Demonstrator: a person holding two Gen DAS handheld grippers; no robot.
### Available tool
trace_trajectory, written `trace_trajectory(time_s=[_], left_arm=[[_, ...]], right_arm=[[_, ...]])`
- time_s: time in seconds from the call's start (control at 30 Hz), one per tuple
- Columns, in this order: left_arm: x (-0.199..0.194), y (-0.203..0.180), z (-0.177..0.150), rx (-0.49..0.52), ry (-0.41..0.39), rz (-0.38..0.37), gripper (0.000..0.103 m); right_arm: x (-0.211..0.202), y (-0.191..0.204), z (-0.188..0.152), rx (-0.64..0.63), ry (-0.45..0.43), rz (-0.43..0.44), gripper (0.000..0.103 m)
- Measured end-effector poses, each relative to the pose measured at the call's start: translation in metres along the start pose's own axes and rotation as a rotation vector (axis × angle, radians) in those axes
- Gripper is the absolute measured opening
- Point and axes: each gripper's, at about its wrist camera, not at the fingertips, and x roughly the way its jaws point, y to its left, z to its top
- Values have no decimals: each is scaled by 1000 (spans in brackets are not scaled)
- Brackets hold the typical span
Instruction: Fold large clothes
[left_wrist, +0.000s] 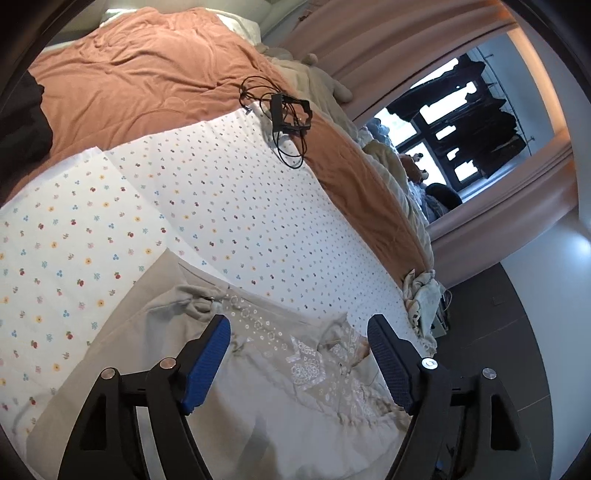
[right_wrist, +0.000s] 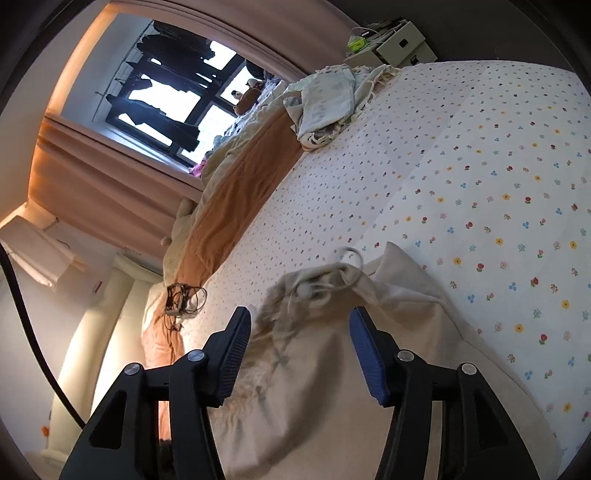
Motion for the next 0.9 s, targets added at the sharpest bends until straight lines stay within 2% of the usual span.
trace_trajectory(time_s=[0.2,0.4,0.67,0.9], left_arm=[[-41,22,-6,6,-48,66,77],[-80,49,-16,-5,-82,124,77],[-114,91,-40,-53,-84,182,77],[-131,129,-64,-121,-79,208,77]], right_arm=[[-10,12,-22,-90,30,-121,57],[-9,39,-44,-184,83,-168,57],[19,92,-86,-319,203,-132,57],[62,138,-130,-423,326,-112,57]])
